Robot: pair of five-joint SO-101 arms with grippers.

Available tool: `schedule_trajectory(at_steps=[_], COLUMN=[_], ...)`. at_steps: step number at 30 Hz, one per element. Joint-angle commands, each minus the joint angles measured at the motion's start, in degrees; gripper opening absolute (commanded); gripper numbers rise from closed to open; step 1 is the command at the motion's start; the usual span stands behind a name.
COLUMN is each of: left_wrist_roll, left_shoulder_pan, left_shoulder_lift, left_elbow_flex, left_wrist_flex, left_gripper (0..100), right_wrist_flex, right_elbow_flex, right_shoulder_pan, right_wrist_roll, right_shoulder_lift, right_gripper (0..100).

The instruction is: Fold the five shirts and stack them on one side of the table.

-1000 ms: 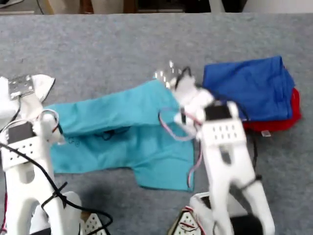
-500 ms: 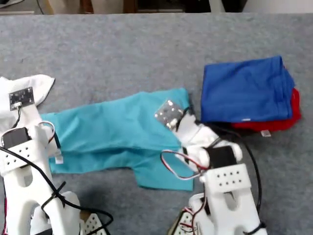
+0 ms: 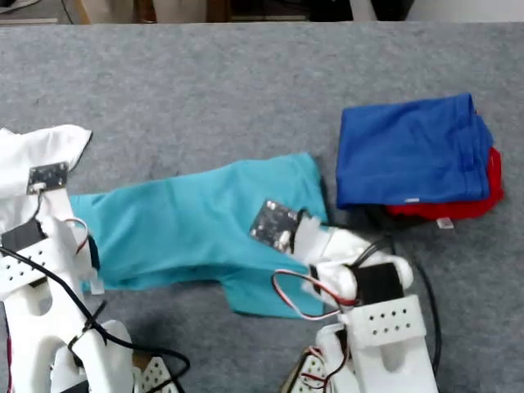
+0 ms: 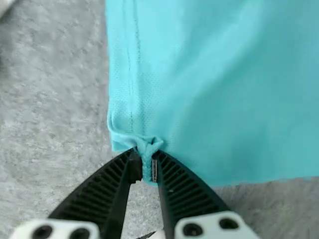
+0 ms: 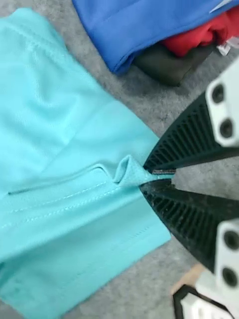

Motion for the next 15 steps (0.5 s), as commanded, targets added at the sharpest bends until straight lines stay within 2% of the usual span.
schedule_trajectory(at_steps=[1,15], left_wrist_roll=[-1.58,-1.58], left_shoulder_pan=[0.09,-3.25], left_shoulder_lift=[-1.36,-1.27], left_elbow_flex=[1.32,1.49], left_wrist_flex=[-0.09,-0.26], left_gripper=[2,2], right_wrist_flex=[0.26,2.37], right_elbow_flex=[0.66,1.1], right_shoulder_pan=[-0.57,-2.24], right_wrist_roll=[2.11,7.74], right_shoulder_lift=[-0.57,-0.57], right_gripper=[0.2,0.2])
